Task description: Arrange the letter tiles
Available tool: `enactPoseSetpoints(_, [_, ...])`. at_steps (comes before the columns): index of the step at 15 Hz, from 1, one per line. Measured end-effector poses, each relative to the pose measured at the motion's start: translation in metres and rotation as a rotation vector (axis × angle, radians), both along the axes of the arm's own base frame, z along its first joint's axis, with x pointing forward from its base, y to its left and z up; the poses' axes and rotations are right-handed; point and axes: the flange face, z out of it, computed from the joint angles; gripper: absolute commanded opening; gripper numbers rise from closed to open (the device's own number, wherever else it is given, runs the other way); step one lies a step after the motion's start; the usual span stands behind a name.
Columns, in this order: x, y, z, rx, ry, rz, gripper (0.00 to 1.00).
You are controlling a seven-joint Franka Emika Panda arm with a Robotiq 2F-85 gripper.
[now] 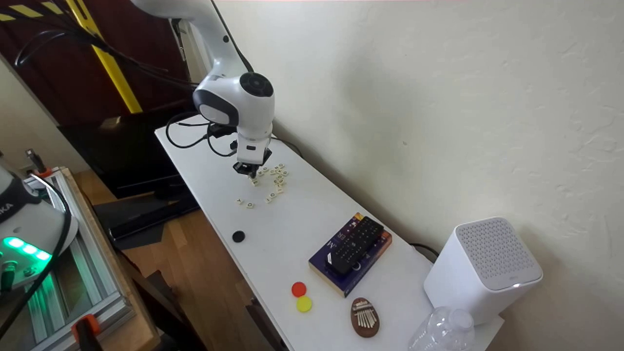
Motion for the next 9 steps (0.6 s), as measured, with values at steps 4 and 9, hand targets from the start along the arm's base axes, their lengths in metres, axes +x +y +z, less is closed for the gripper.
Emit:
enactPoseSetpoints(4, [0.001,-0.005,0.006,0.005,-0.041,0.045,0.0])
enactPoseSetpoints(9, [0.001,-0.013,0.015,0.001,-0.106,0.178,0.0])
